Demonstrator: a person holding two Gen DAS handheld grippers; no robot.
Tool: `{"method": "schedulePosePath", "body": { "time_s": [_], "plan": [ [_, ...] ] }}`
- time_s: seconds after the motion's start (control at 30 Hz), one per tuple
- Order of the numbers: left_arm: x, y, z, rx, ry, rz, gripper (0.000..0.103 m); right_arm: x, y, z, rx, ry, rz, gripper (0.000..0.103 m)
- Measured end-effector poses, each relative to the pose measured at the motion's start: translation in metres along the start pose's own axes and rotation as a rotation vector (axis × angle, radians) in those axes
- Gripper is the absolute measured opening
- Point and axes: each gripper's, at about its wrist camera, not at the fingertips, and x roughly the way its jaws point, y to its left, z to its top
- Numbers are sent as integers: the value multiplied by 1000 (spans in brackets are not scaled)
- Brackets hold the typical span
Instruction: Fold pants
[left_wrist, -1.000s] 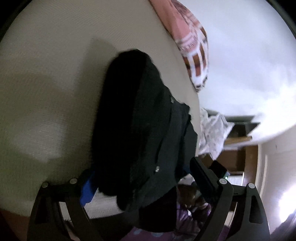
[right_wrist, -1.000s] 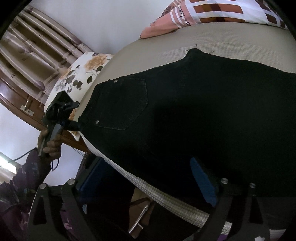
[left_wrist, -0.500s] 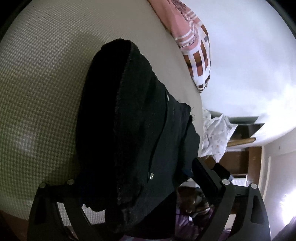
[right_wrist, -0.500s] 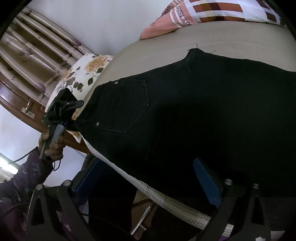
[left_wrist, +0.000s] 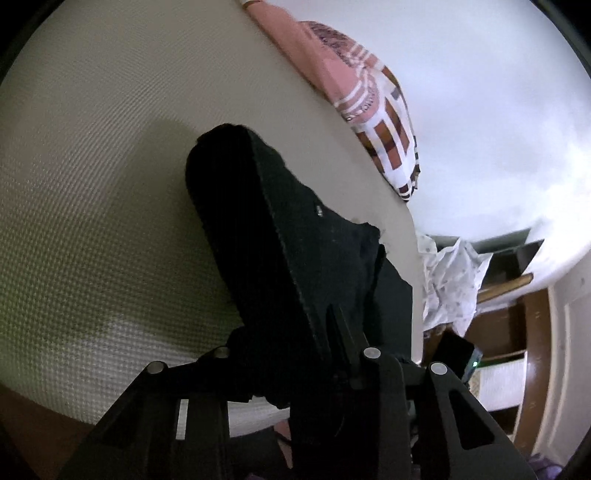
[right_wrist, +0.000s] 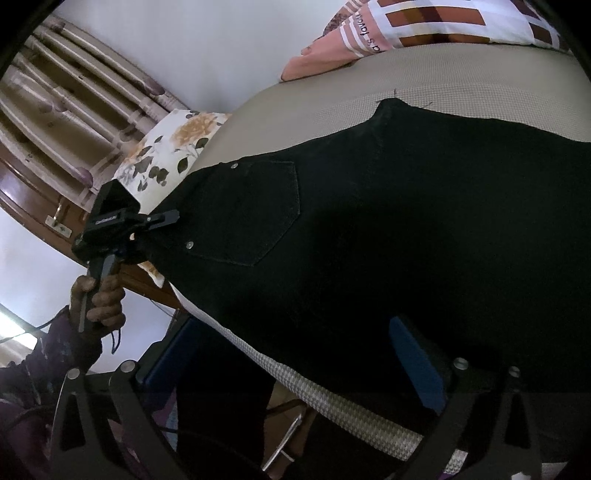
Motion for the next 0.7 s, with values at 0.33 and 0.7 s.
{"method": "schedulePosePath", "body": {
  "time_s": [0.33, 0.7],
  "plan": [
    [11, 30, -1, -97, 42, 46, 34, 0, -2, 0, 19, -3, 13, 102],
    [10, 39, -8, -109, -19, 29, 28, -1, -3, 1, 38, -13, 23, 102]
  ]
}}
